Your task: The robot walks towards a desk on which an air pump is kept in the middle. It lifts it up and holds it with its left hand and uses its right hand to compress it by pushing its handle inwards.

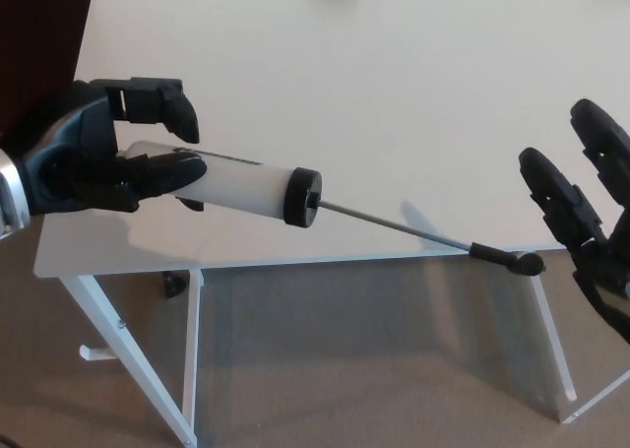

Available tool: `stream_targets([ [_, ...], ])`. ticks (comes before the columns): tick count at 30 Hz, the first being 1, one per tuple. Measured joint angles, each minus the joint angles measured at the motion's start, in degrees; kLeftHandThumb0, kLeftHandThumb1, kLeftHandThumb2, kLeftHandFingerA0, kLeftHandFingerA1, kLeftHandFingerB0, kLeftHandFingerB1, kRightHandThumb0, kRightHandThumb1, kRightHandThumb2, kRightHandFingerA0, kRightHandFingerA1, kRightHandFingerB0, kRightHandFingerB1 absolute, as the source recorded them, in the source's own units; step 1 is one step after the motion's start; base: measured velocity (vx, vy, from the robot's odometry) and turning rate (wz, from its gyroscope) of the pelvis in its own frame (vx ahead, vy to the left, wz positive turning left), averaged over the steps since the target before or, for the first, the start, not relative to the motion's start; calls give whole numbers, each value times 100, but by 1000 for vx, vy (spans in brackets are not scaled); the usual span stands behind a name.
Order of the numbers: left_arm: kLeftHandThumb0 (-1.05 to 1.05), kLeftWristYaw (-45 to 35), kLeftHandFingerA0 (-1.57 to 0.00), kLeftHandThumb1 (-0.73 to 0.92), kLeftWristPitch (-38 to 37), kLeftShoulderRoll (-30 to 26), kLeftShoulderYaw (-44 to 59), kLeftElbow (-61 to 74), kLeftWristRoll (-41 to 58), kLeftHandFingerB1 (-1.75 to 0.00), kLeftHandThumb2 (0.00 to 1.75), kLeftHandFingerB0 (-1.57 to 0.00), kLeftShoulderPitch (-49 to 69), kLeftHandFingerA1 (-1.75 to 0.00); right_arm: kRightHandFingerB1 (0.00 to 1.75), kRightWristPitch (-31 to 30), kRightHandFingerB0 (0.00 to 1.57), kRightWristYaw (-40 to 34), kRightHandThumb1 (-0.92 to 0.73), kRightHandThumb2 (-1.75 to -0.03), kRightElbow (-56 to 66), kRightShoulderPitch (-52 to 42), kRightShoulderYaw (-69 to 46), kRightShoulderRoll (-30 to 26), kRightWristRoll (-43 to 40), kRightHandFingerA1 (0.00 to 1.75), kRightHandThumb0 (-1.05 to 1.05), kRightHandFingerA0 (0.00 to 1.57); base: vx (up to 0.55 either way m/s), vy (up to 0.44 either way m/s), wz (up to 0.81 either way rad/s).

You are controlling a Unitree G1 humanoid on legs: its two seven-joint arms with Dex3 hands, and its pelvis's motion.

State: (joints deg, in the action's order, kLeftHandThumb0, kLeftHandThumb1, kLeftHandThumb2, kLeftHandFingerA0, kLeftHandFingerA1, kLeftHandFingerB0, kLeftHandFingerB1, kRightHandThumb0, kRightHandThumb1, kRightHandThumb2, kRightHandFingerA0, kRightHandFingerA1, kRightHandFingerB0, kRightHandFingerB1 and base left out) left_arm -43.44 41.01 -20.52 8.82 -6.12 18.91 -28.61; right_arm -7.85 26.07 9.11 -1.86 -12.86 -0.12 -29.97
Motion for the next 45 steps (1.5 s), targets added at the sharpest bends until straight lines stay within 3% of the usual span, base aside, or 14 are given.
stream_targets([
  [1,-14,8,-109,77,7,0,0,-3,7,-127,72,-86,-5,-141,13,43,7,3,-80,-117,11,-27,21,-1,27,19,-93,7,0,0,0],
  [9,-15,81,-111,76,29,5,-27,-71,44,-123,71,-88,-35,-137,11,575,7,16,-82,-117,292,-502,353,105,323,19,-96,8,0,0,0],
  [15,-13,104,-109,70,27,20,-59,-138,44,-118,84,-91,-34,-133,16,973,8,13,-76,-115,470,-748,564,222,540,26,-93,9,0,0,0],
  [19,-14,106,-107,73,26,61,-87,-182,44,-122,79,-89,-34,-138,13,1287,8,-81,-75,-114,551,-894,767,331,829,20,-95,9,0,0,0],
  [20,-15,106,-104,76,26,61,-87,-182,44,-123,70,-84,-34,-142,8,1287,10,-81,-75,-114,551,-894,767,331,829,13,-101,11,0,0,0],
  [30,-16,115,-106,73,26,129,-138,-274,44,-121,74,-87,-35,-137,14,2010,9,-424,-70,-111,631,-1193,1220,631,1628,18,-95,9,0,0,0],
  [31,-17,115,-104,73,25,133,-140,-287,44,-121,72,-86,-35,-138,8,2095,9,-466,-76,-113,638,-1210,1262,657,1711,13,-100,10,0,0,0],
  [36,-16,121,-106,75,26,140,-141,-309,44,-121,67,-83,-35,-139,13,2386,8,-604,-73,-112,708,-1280,1382,688,1996,19,-95,8,0,0,0],
  [37,-15,124,-107,68,26,140,-142,-310,44,-117,81,-89,-35,-135,14,2463,8,-639,-73,-112,724,-1305,1415,690,2072,20,-94,9,0,0,0],
  [41,-14,128,-107,69,24,144,-146,-333,45,-123,82,-86,-41,-138,15,2776,8,-797,-73,-112,771,-1361,1550,697,2366,21,-94,9,0,0,0],
  [44,-15,128,-106,71,6,155,-154,-348,46,-125,79,-86,-44,-139,14,2959,8,-911,-74,-113,808,-1368,1654,706,2551,20,-94,9,0,0,0],
  [45,-17,128,-105,74,-5,157,-156,-350,47,-119,68,-84,-44,-139,13,2991,8,-933,-74,-113,815,-1368,1673,709,2582,19,-95,8,0,0,0],
])
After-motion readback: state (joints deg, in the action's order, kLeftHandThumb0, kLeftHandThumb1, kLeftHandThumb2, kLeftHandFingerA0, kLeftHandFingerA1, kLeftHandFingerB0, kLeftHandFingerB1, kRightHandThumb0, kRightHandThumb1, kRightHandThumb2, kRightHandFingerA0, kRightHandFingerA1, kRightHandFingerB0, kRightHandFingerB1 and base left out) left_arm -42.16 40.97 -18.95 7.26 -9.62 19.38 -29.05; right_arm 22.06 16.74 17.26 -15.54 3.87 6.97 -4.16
